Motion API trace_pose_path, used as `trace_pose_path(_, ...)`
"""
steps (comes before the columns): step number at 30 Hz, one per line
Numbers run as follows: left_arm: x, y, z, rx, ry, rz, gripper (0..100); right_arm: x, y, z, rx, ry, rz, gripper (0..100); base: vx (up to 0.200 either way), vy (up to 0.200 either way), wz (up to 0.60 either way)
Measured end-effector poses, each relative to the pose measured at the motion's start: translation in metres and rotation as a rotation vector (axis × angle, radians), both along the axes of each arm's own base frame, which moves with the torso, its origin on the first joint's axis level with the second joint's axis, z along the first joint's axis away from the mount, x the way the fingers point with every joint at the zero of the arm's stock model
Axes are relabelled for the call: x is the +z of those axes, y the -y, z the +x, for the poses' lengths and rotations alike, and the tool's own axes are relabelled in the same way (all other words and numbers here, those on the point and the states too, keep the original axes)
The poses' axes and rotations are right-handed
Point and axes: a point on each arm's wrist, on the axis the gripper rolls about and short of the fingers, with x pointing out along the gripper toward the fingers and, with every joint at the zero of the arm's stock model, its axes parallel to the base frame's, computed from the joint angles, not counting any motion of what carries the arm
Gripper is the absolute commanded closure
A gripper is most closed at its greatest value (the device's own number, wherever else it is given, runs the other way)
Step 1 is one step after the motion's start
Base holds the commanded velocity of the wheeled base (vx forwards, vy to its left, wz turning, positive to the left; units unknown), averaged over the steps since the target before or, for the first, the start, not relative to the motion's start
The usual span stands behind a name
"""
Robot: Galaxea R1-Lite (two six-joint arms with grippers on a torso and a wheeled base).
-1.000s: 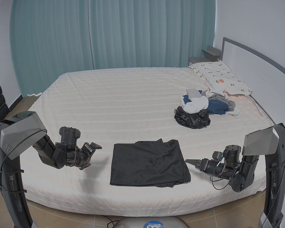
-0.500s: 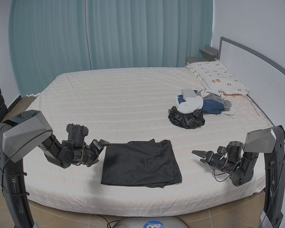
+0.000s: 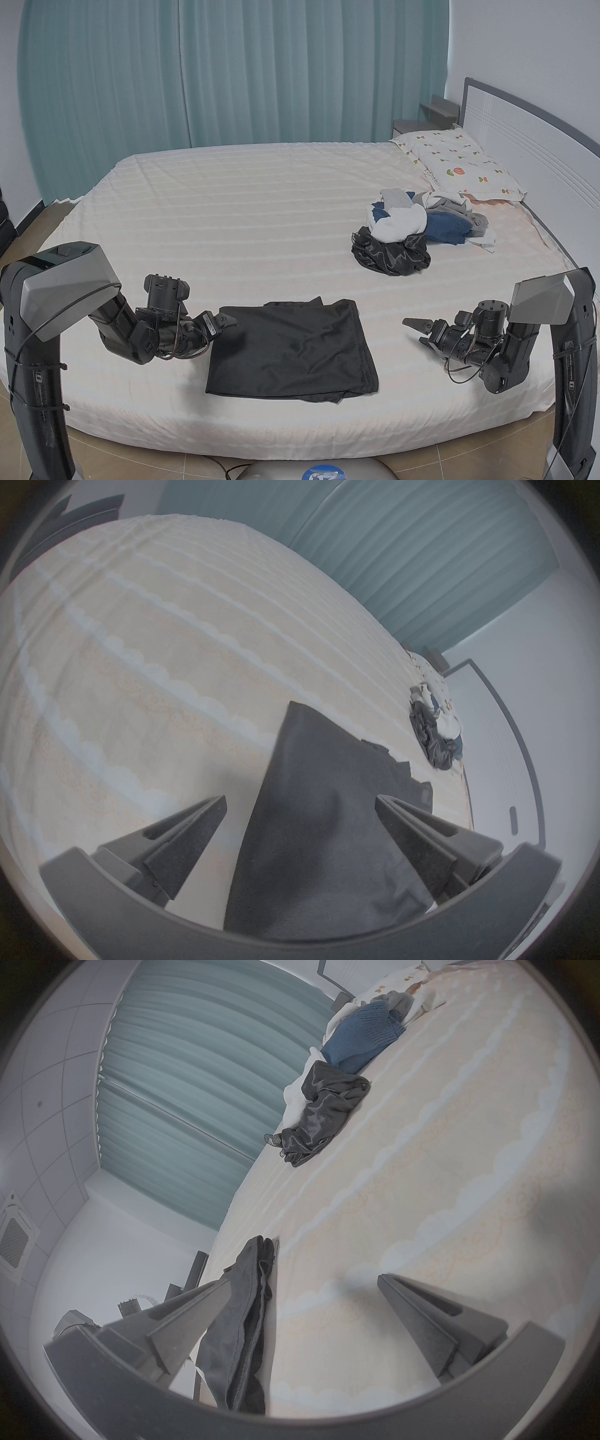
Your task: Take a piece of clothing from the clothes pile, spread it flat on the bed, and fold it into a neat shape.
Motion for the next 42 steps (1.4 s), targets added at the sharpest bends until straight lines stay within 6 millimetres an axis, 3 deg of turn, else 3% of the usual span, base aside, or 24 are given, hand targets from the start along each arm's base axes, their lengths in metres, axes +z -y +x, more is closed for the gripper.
trace_pose_path(20, -0.022, 0.023, -0.011, -0.106, 0.065, 0.042, 0, -0.005, -0.003, 0.001, 0.006, -0.006, -0.002, 0, 0.000, 0.000, 0.00)
trace_pose_path(21, -0.022, 0.024, -0.011, -0.107, 0.063, 0.042, 100, -0.005, -0.004, 0.001, 0.006, -0.006, -0.002, 0, 0.000, 0.000, 0.00)
trace_pose_path(34, -0.027, 0.021, -0.017, -0.097, 0.037, 0.043, 100, -0.006, -0.003, 0.000, 0.006, -0.006, -0.002, 0, 0.000, 0.000, 0.00)
trace_pose_path(42, -0.017, 0.016, -0.021, -0.033, 0.022, -0.008, 100, -0.006, -0.003, 0.000, 0.006, -0.007, -0.001, 0, 0.000, 0.000, 0.00)
